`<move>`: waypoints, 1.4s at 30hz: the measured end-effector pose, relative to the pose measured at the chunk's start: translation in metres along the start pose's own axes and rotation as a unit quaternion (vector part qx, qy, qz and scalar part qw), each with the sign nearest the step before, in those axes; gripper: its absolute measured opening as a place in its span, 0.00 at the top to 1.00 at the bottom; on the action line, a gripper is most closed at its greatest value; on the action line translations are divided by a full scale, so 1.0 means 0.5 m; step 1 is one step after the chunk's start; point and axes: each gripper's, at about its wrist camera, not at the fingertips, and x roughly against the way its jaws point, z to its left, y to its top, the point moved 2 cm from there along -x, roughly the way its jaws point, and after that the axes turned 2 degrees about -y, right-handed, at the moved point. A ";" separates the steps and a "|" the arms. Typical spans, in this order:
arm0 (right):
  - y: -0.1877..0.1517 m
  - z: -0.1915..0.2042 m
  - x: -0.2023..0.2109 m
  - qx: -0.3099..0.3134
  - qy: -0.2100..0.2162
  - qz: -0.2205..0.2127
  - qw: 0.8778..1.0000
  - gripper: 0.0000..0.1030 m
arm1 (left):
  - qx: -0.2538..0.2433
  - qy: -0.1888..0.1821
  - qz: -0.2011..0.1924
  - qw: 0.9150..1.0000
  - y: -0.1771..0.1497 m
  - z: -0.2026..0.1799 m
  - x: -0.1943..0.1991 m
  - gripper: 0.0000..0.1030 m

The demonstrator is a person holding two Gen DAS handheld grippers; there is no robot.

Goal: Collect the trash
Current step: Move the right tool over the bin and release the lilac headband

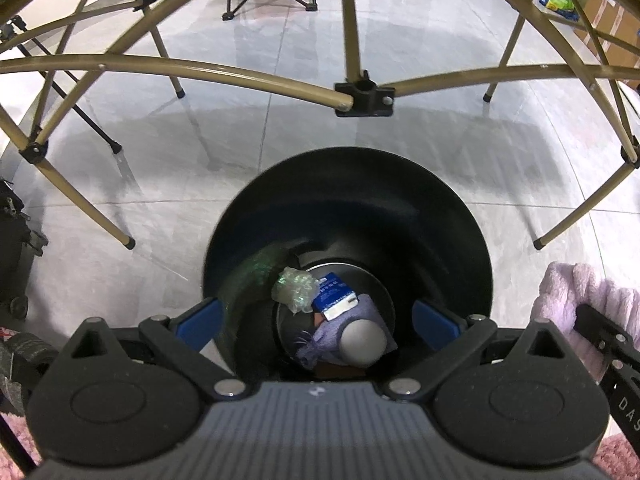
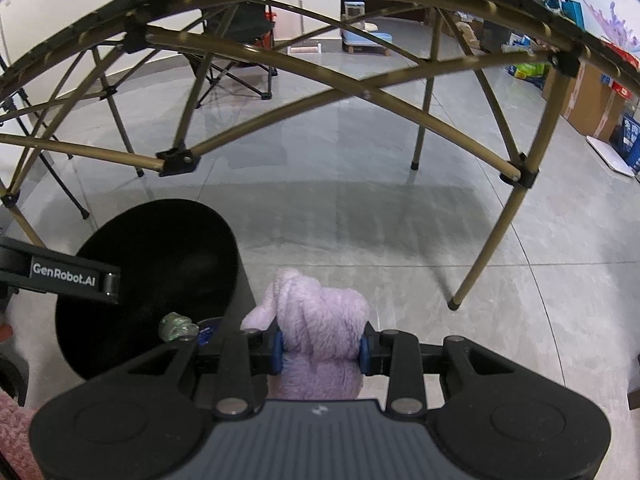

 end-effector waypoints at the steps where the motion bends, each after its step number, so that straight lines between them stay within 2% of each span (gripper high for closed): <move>1: 0.003 0.005 0.002 0.002 0.001 -0.002 1.000 0.69 | 0.001 0.001 -0.002 1.000 0.000 0.005 0.003 0.00; 16: 0.036 0.103 0.008 0.038 0.034 -0.013 0.999 0.68 | 0.036 0.013 -0.021 0.999 -0.014 0.104 0.034 0.00; 29: 0.049 0.200 -0.016 0.072 0.055 0.003 0.996 0.68 | 0.070 0.031 -0.035 0.996 -0.030 0.190 0.055 0.00; 42: 0.053 0.281 -0.051 0.094 0.070 0.028 0.993 0.68 | 0.100 0.043 -0.032 0.994 -0.042 0.257 0.053 0.00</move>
